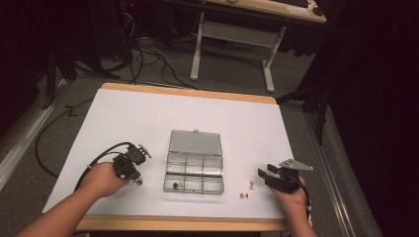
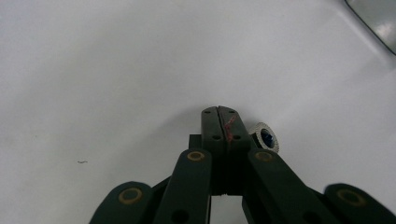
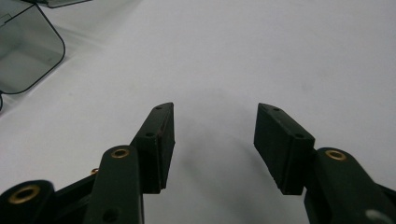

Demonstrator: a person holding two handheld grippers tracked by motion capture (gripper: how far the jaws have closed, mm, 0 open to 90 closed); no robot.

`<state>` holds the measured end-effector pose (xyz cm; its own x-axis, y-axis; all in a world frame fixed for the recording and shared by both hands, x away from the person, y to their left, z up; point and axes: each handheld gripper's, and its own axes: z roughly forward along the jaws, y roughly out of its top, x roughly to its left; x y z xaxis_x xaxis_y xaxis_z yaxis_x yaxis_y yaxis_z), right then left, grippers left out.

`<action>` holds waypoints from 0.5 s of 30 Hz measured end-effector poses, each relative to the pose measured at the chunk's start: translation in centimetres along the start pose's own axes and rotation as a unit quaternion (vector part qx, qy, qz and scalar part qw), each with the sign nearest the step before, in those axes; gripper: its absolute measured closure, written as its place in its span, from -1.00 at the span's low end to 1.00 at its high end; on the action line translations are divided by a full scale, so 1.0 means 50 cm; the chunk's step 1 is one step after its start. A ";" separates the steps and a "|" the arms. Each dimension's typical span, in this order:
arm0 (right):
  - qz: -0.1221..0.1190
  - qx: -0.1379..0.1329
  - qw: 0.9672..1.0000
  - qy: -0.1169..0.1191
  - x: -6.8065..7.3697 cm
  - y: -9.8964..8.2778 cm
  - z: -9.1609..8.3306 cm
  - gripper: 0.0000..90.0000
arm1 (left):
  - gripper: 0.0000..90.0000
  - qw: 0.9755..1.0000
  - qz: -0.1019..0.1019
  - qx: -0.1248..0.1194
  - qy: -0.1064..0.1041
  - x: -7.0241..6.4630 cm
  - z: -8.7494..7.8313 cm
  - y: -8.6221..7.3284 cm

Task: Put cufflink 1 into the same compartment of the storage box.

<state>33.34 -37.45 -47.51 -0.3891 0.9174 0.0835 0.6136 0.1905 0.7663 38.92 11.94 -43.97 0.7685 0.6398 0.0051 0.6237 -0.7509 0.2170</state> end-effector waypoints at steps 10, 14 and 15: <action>-0.001 -0.001 1.000 0.000 0.000 0.000 0.000 0.08 | 1.00 1.000 0.000 0.000 -0.002 -0.003 0.001 -0.002; 0.001 -0.002 1.000 0.002 -0.001 0.000 -0.001 0.08 | 1.00 1.000 -0.006 -0.007 -0.003 -0.002 -0.003 -0.008; 0.002 -0.004 1.000 0.002 -0.001 0.000 -0.001 0.08 | 1.00 1.000 -0.008 -0.006 -0.004 -0.002 -0.003 -0.010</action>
<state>33.34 -37.52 -47.51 -0.3900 0.9166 0.0885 0.6089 0.1846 0.7715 38.50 12.28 -43.94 0.7600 0.6499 -0.0054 0.6336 -0.7390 0.2290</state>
